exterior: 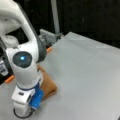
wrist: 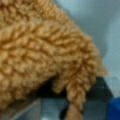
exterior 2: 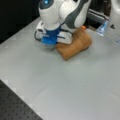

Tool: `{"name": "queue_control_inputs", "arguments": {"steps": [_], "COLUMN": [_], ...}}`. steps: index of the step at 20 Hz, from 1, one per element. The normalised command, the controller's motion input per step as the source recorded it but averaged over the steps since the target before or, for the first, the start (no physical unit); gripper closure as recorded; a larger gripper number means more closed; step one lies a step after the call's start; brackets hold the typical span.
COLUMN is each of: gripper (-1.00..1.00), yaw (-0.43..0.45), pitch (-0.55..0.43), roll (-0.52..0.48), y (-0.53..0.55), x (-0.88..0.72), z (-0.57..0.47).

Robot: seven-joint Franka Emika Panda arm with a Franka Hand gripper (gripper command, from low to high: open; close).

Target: Folding a towel twice

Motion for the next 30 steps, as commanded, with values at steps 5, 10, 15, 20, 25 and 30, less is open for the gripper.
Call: {"name": "queue_control_inputs", "arguments": {"steps": [5, 10, 15, 20, 25, 30], "gripper": [-1.00, -1.00, -1.00, -1.00, -1.00, -1.00], "yaw": [0.090, 0.064, 0.070, 0.109, 0.149, 0.151], "pitch": [-0.085, -0.077, -0.046, -0.013, 0.043, 0.107], "roll": [0.043, 0.037, 0.039, 0.037, 0.042, 0.027], "y": [0.00, -0.01, -0.02, -0.09, -0.15, -0.15], "x": [-0.09, -0.08, -0.07, -0.05, -0.02, 0.00], "z": [-0.07, 0.01, 0.05, 0.09, 0.20, 0.31]}}
